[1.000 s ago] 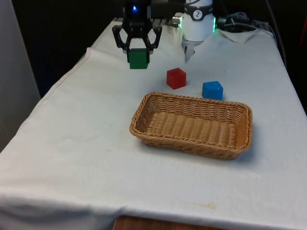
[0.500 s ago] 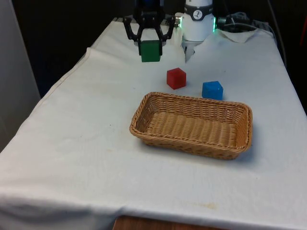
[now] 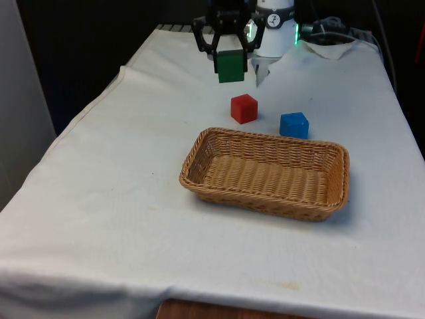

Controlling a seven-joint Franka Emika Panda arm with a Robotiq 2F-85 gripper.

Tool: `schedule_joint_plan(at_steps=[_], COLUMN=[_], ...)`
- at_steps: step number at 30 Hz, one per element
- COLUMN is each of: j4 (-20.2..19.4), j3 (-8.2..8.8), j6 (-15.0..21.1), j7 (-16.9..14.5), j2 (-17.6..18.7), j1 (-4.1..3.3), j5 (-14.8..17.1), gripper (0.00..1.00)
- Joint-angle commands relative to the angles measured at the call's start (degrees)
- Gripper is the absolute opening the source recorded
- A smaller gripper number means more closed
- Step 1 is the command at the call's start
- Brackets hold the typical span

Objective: Pick up exactly two blocks and place them into the basket.

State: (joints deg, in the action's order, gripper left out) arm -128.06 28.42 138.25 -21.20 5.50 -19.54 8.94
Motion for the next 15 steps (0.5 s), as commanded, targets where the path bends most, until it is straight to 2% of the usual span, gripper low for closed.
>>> schedule_joint_plan(at_steps=[1, 6, 8, 9, 11, 15], j4=[0.92, 3.72, 4.98, 4.13, 7.1, 9.97], j3=[-0.23, -1.32, -1.6, -1.49, -2.12, -2.69], j6=[-1.43, -4.35, -4.81, -4.07, -5.44, -6.3], j7=[1.32, 1.95, 2.06, 1.72, 2.29, 2.58], j2=[0.57, 2.18, 3.04, 2.35, 4.41, 6.42], j1=[-0.23, -0.17, -0.11, 0.0, -0.11, -0.11], j5=[-0.86, -0.23, 0.06, -0.06, 0.52, 1.26], gripper=[0.03, 0.03, 0.03, 0.03, 0.03, 0.03])
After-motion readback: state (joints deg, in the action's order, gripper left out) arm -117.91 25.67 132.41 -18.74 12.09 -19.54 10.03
